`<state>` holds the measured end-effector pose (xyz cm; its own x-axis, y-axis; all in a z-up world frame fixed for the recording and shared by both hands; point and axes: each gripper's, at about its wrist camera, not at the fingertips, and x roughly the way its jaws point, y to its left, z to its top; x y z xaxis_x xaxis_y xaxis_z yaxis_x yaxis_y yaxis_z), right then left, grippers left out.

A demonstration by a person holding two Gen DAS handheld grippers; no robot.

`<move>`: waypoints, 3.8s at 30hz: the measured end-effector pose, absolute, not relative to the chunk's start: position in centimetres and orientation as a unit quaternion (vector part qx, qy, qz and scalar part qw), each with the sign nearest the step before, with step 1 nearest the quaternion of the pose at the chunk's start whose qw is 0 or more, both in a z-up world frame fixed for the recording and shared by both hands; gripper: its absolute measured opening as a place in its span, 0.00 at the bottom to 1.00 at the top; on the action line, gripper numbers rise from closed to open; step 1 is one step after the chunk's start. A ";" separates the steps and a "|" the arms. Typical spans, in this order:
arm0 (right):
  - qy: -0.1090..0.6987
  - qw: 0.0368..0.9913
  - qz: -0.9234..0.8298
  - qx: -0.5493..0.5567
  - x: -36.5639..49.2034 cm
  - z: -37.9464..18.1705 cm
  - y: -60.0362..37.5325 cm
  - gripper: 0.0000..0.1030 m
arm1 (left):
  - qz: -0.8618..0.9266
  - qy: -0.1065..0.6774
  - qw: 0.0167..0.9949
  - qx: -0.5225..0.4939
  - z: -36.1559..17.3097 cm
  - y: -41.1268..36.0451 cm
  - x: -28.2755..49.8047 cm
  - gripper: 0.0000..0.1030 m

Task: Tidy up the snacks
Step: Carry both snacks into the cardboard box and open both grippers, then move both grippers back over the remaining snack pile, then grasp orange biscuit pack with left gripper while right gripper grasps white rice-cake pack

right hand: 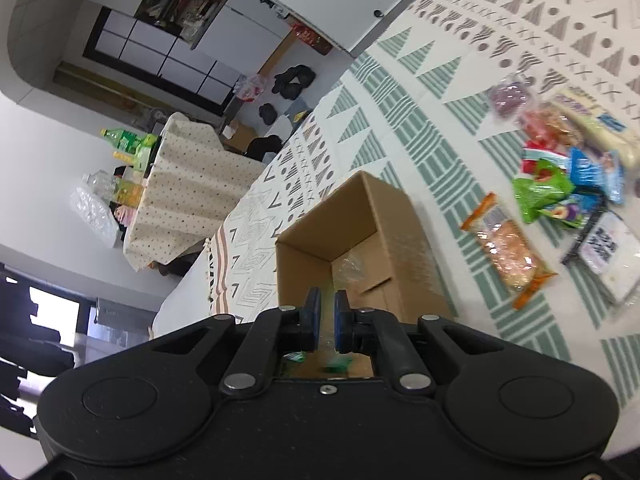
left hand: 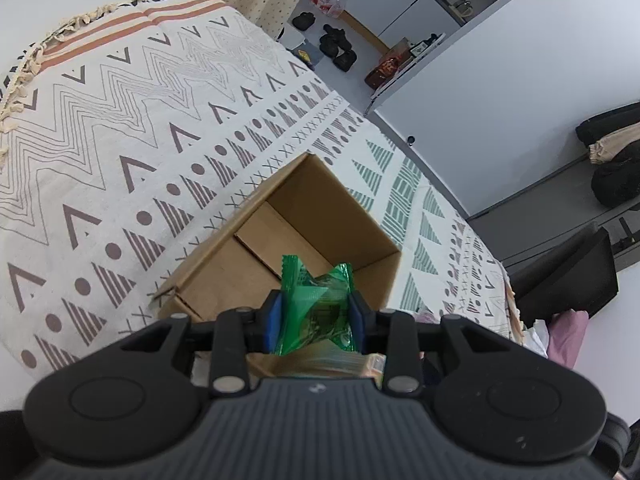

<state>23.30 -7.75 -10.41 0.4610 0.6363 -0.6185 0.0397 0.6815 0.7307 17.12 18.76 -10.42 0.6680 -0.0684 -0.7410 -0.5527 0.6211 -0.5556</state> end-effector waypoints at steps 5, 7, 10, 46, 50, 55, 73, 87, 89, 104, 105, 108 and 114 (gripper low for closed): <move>0.498 0.781 0.182 0.331 24.6 -11.9 -6.6 0.10 | 0.152 0.409 0.807 -0.399 -12.0 19.4 18.9 0.37; 0.497 0.782 0.180 0.330 24.4 -12.1 -6.9 0.12 | 0.152 0.413 0.804 -0.400 -12.3 19.6 18.9 0.43; 0.498 0.786 0.176 0.323 24.0 -12.2 -7.6 0.16 | 0.156 0.414 0.807 -0.392 -12.3 19.3 18.6 0.64; 0.424 0.871 0.157 0.192 19.5 -9.3 -21.3 0.96 | 0.132 0.426 0.851 -0.278 -9.1 6.9 16.0 1.00; 0.422 0.875 0.154 0.178 19.5 -9.3 -22.5 1.00 | 0.120 0.424 0.855 -0.273 -9.0 6.0 16.2 1.00; 0.428 0.871 0.150 0.188 20.1 -9.6 -24.4 1.00 | 0.102 0.427 0.860 -0.261 -9.0 4.6 16.6 1.00; 0.467 0.847 0.118 0.224 22.2 -14.2 -27.1 0.91 | 0.086 0.484 0.836 -0.243 -13.4 0.9 18.7 0.99; 0.519 0.830 0.168 0.114 23.4 -17.2 -21.8 0.82 | 0.075 0.464 0.841 -0.266 -16.2 1.1 20.4 0.60; 0.530 0.824 0.177 0.092 23.5 -18.0 -20.7 0.81 | 0.076 0.462 0.839 -0.278 -16.6 1.3 20.5 0.59; 0.569 0.806 0.163 0.018 24.6 -21.4 -17.5 0.56 | 0.087 0.470 0.826 -0.298 -19.8 1.5 22.1 0.57; 0.567 0.808 0.161 0.020 24.6 -21.3 -17.6 0.50 | 0.088 0.472 0.825 -0.297 -20.0 1.4 22.2 0.57; 0.569 0.808 0.145 0.047 24.9 -21.2 -18.7 0.48 | 0.088 0.476 0.827 -0.284 -20.5 1.0 22.6 0.57; 0.568 0.811 0.123 0.064 25.0 -20.8 -19.8 0.47 | 0.105 0.483 0.832 -0.252 -21.6 0.0 23.4 0.57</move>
<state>24.99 -19.84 -20.83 0.3249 0.2727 -0.9056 -0.1277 0.9614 0.2437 23.43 -0.03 -21.64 0.5121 -0.0681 -0.8562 -0.4183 0.8509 -0.3178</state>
